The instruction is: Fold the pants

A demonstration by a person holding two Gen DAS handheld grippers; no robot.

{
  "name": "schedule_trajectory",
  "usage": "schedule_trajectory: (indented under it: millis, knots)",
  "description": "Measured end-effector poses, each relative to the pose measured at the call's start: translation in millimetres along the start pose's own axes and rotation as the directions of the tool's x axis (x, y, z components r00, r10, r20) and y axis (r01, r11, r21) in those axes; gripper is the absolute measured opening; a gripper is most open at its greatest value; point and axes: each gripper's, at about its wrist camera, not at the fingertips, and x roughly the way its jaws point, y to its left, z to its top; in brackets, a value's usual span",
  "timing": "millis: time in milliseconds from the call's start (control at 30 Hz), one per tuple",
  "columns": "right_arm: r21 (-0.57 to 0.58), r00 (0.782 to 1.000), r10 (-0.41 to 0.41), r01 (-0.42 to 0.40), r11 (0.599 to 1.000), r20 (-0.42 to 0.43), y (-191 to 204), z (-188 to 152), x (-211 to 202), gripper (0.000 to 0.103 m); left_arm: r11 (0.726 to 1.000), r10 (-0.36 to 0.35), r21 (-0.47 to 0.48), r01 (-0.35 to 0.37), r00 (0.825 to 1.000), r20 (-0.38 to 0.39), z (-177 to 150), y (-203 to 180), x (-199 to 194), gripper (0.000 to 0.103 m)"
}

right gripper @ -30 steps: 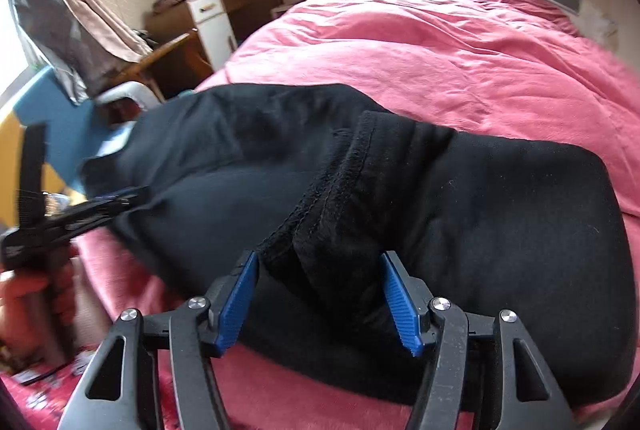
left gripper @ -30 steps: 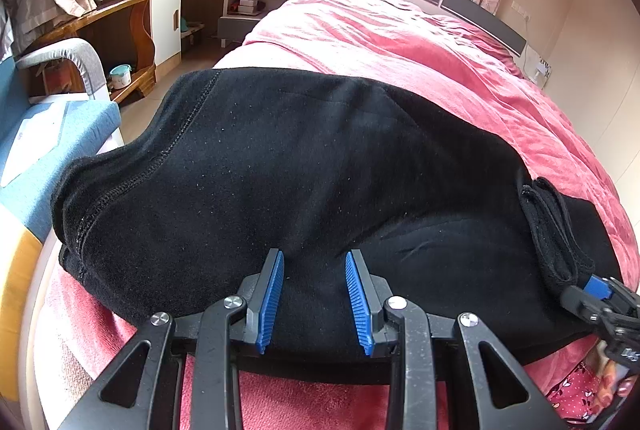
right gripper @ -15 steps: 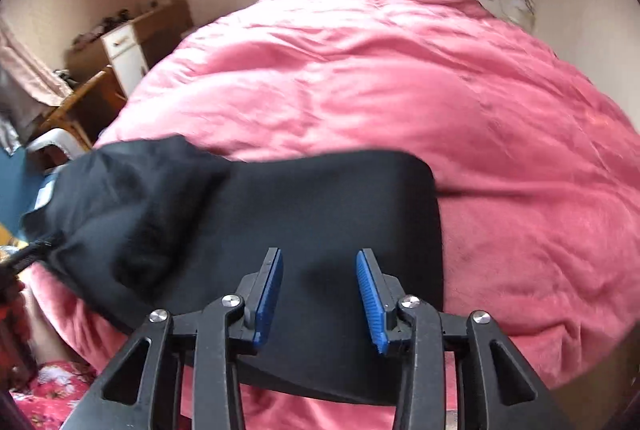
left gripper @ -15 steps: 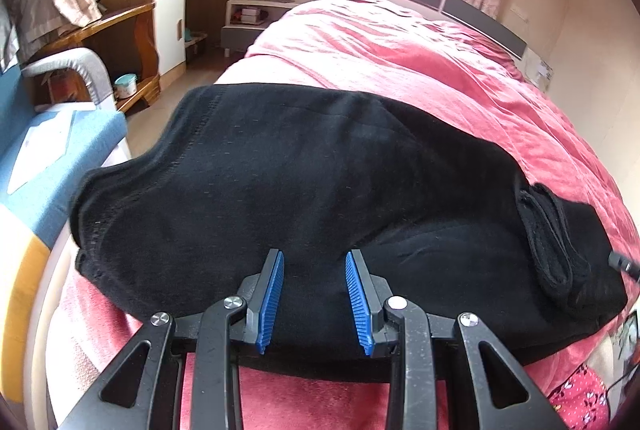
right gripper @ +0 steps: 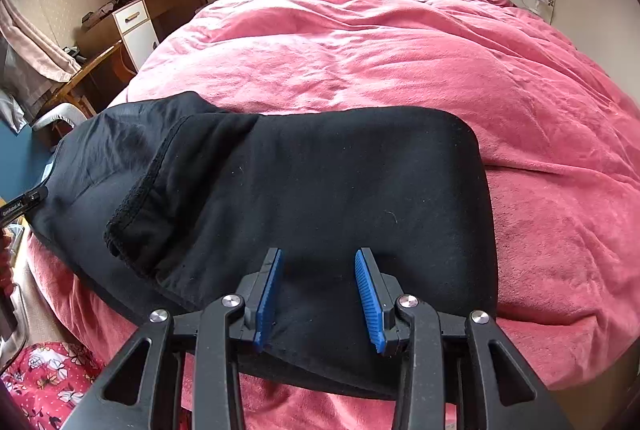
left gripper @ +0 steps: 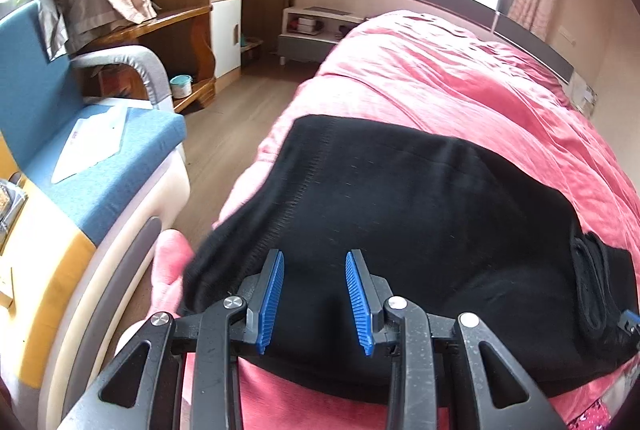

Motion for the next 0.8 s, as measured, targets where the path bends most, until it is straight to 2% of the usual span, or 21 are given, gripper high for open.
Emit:
schedule_trajectory:
  millis: [100,333,433,500,633,800]
  knots:
    - [0.011,1.000,0.006,-0.006,1.000,-0.001,-2,1,0,0.038,1.000,0.021,0.001,-0.021,1.000,0.010,1,5,-1,0.033]
    - [0.010,1.000,0.007,-0.007,1.000,-0.003,-3,1,0,0.038,1.000,-0.005,-0.004,0.005,1.000,0.005,2,7,-2,0.034]
    - [0.012,1.000,0.009,-0.009,1.000,-0.003,-3,0,0,0.038,0.998,-0.048,-0.047,0.048,0.999,0.005,5,15,-4,0.034]
    - [0.017,1.000,0.012,-0.012,1.000,-0.003,-3,0,0,0.038,0.995,-0.079,-0.063,0.078,0.997,-0.002,7,17,-5,0.041]
    - [0.023,1.000,0.015,-0.015,1.000,-0.004,-2,-1,0,0.038,0.985,-0.149,-0.082,0.151,0.989,0.021,12,27,-15,0.048]
    - [0.033,1.000,0.023,-0.023,0.999,-0.005,-4,0,-1,0.038,0.949,-0.227,-0.225,0.221,0.974,0.002,24,63,-14,0.056]
